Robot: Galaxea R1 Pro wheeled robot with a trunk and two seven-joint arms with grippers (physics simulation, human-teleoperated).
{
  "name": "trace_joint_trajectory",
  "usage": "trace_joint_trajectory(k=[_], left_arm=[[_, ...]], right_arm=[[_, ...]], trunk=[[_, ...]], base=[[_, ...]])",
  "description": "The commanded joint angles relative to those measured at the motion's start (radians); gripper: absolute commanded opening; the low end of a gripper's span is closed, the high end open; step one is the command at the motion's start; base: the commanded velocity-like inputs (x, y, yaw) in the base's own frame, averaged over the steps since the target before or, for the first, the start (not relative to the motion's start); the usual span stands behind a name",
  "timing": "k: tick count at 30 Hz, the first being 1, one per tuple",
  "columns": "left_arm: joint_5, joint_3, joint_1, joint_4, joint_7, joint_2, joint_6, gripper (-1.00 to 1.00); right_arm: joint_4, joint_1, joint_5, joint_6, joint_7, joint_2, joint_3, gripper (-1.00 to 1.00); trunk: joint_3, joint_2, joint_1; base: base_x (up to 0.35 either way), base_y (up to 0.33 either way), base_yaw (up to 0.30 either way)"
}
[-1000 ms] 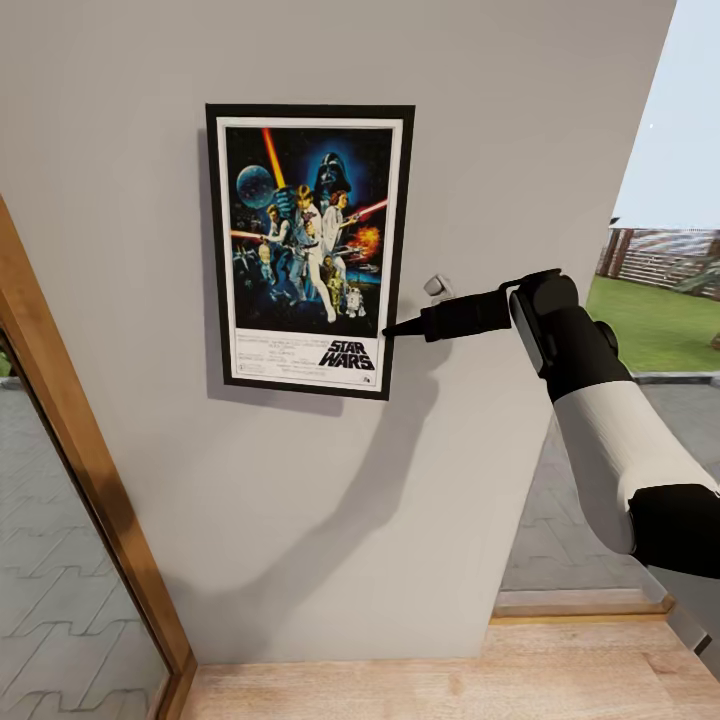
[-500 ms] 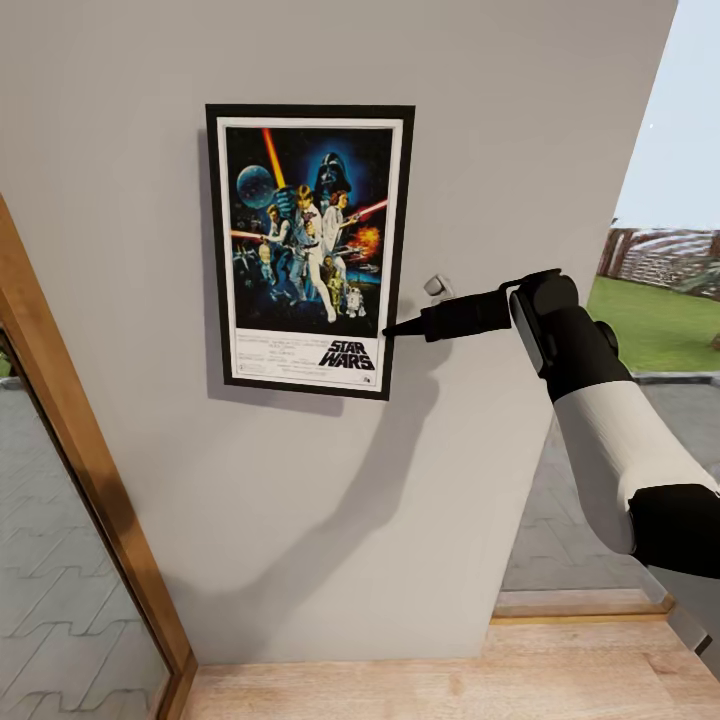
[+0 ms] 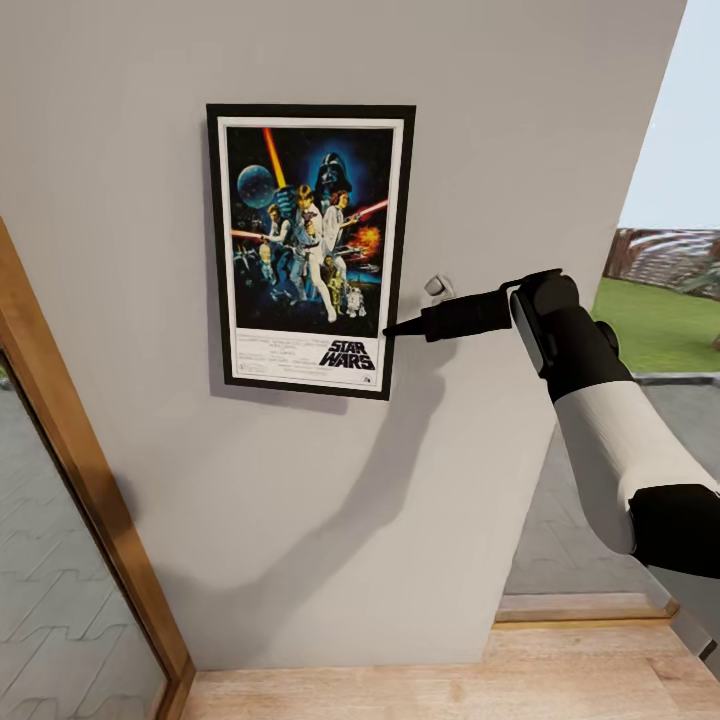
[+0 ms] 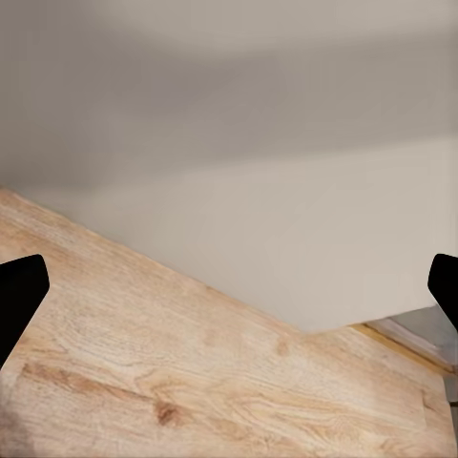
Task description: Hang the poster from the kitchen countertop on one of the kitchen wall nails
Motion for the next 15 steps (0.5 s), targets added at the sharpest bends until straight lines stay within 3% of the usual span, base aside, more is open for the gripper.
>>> trace_joint_trajectory(k=[1, 15], left_arm=[[-0.007, 0.008, -0.001, 0.001, -0.003, 0.000, -0.005, 1.00], [-0.007, 0.008, -0.001, 0.001, -0.003, 0.000, -0.005, 1.00]], right_arm=[[-0.001, -0.001, 0.009, 0.007, 0.010, 0.000, 0.000, -1.00], [-0.001, -0.001, 0.009, 0.007, 0.010, 0.000, 0.000, -1.00]], trunk=[[-0.002, -0.002, 0.001], [-0.002, -0.002, 0.001]], base=[[0.012, 0.000, 0.000], [0.002, 0.000, 0.000]])
